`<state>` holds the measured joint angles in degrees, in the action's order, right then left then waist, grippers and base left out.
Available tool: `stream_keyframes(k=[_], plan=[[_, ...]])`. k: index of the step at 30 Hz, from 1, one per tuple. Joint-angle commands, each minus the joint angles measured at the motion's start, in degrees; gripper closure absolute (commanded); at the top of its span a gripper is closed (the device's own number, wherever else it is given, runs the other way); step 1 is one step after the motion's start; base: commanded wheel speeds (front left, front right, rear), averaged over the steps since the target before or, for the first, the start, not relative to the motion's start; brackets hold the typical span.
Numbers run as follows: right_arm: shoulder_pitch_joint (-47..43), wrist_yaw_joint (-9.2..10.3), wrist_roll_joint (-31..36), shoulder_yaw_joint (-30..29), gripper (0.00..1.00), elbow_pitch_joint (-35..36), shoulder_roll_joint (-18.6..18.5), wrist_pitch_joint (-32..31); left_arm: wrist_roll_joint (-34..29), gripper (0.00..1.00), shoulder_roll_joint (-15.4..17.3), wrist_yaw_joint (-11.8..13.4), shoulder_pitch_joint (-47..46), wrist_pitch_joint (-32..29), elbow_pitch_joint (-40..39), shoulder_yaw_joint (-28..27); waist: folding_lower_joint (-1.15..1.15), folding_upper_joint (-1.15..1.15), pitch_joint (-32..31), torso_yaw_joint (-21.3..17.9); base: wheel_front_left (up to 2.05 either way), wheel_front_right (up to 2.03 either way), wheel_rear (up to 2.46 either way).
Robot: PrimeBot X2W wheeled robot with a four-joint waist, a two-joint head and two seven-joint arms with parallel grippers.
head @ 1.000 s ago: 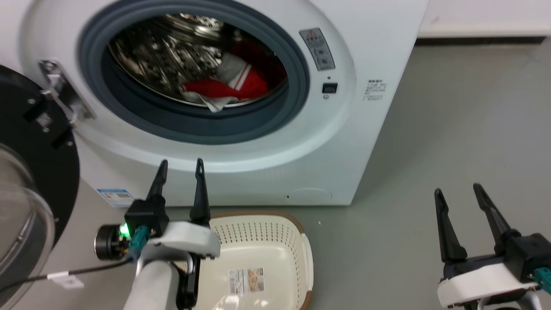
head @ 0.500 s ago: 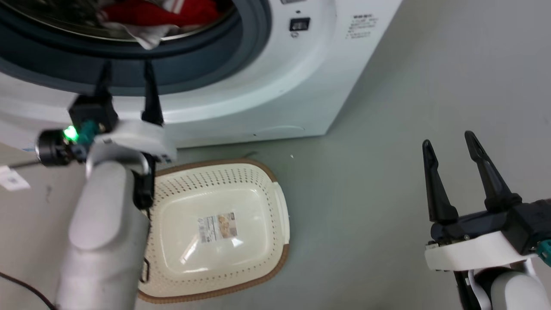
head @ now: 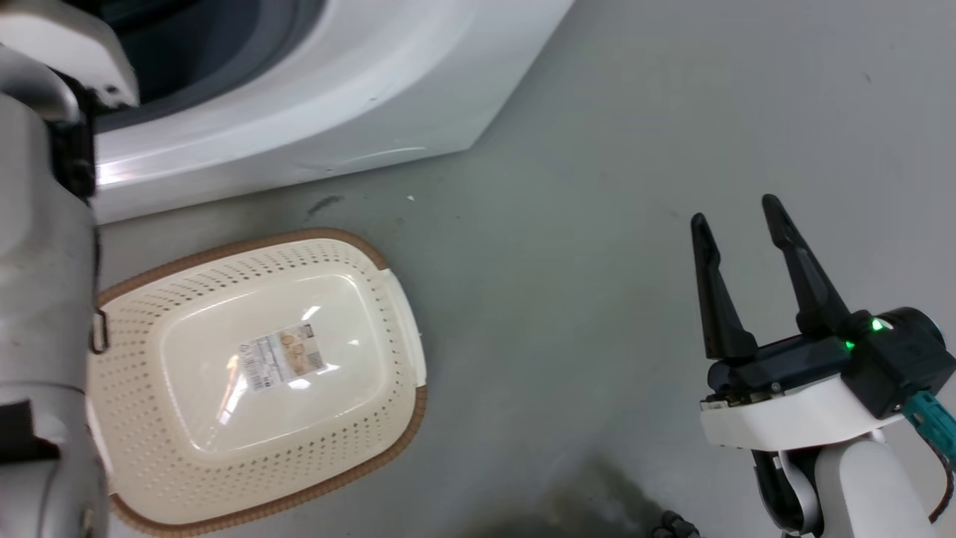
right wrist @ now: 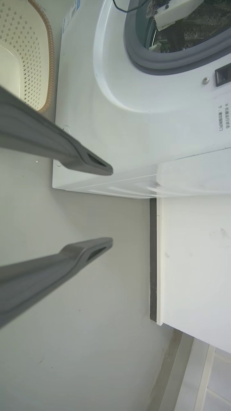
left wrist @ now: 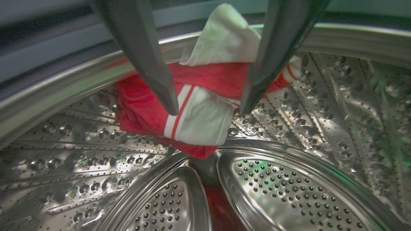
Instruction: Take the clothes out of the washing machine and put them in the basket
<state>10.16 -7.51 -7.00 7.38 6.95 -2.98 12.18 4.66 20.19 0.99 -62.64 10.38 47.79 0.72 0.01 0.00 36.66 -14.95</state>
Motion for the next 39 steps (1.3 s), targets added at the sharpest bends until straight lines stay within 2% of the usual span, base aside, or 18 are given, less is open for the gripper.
stream_keyframes(k=[1,9,14,25,29,30,31,39], plan=[[1.0,0.04,-0.3,0.4,0.0,-0.6,0.2,0.7,-0.8,0.0,1.1,-0.3,-2.2,-0.8,0.8,0.4,-0.01,0.0,2.3,-2.5,0.0,0.0,0.0],[2.4,0.04,-2.9,3.3,0.0,-3.3,0.2,2.1,-3.2,0.0,6.5,-2.4,-12.5,-9.8,6.1,3.1,-0.01,0.0,4.6,-5.7,0.0,0.0,0.0],[3.2,0.04,-3.7,4.3,0.0,-4.2,0.2,2.5,-4.4,0.0,8.3,-3.3,-16.2,-15.1,7.9,4.6,-0.01,0.0,5.6,-6.9,0.0,0.0,0.0],[4.4,0.04,-6.4,7.1,0.0,-6.0,0.2,3.0,-6.7,0.0,13.3,-5.7,-21.5,-35.5,9.8,8.1,-0.01,0.0,8.7,-9.3,0.0,0.0,0.0],[4.5,0.04,-6.8,7.4,0.0,-6.5,0.2,3.0,-6.0,0.0,13.4,-5.4,-19.8,-43.4,10.0,7.9,-0.01,0.0,9.1,-9.5,0.0,0.0,0.0],[4.7,0.04,-7.0,7.5,0.0,-6.5,0.2,3.0,-5.7,0.29,13.7,-5.5,-19.4,-44.4,9.4,7.9,-0.01,0.0,9.2,-9.5,0.0,0.0,0.0],[4.9,0.04,-7.1,7.6,0.0,-6.5,0.2,3.0,-5.4,1.0,13.9,-5.1,-19.1,-44.6,8.4,7.7,-0.01,0.0,9.3,-9.6,0.0,0.0,0.0],[5.6,0.04,-7.5,7.9,0.0,-6.7,0.2,3.0,-4.1,1.0,13.9,-1.7,-15.3,-39.9,-0.7,6.6,-0.01,0.0,8.4,-9.6,0.0,0.0,0.0]])
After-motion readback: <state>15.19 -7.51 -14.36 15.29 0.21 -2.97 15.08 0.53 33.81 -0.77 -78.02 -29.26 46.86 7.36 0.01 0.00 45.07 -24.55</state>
